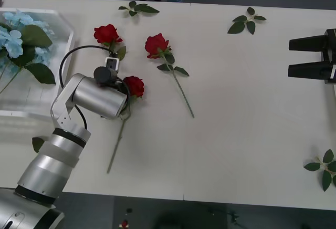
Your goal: Put the red flowers into the right box and the blue flowers into the left box
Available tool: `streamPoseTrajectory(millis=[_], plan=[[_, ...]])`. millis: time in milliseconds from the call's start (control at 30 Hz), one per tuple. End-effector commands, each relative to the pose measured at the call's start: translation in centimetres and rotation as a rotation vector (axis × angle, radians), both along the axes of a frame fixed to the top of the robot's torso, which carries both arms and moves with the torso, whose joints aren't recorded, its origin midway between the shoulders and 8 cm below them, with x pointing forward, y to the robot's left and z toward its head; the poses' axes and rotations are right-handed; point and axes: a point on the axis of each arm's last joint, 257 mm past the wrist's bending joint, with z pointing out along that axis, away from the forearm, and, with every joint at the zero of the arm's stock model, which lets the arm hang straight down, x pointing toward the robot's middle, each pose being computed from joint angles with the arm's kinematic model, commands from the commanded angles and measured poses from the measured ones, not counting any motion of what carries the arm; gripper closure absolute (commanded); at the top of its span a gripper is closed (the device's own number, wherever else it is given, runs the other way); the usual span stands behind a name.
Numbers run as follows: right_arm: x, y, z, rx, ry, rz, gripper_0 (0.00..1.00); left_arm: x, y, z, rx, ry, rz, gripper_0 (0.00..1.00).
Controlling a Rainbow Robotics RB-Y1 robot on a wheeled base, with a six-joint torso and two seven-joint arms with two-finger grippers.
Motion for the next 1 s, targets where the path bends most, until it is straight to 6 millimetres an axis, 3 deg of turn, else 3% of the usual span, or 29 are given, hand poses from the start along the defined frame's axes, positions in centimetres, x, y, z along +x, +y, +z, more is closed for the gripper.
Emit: streamPoseTrajectory(millis=[33,567,600,667,767,1000], plan=[[-0.4,0.9,0.8,0.017,-0.02,0.025,0.0,-1.8,-0.4,-2.9,-0.067,0.024,0.013,0.66],[-0.4,0.9,0.8,0.017,-0.02,0.025,0.0,-2.7,0.5,-4.7,-0.173,0.017,0.033,0.59],[-0.4,0.9,0.8,0.017,-0.02,0.025,0.0,-2.8,0.6,-5.0,-0.175,0.022,0.035,0.6],[-0.4,0.9,0.8,0.017,-0.02,0.025,0.0,-2.9,0.5,-5.1,-0.185,0.027,0.036,0.8],[-0.4,0.9,0.8,0.017,-0.02,0.025,0.0,-3.0,0.3,-5.2,-0.211,0.037,0.037,0.98],[-0.4,0.9,0.8,0.017,-0.02,0.025,0.0,-3.3,0.7,-5.5,-0.217,0.046,0.038,1.0]])
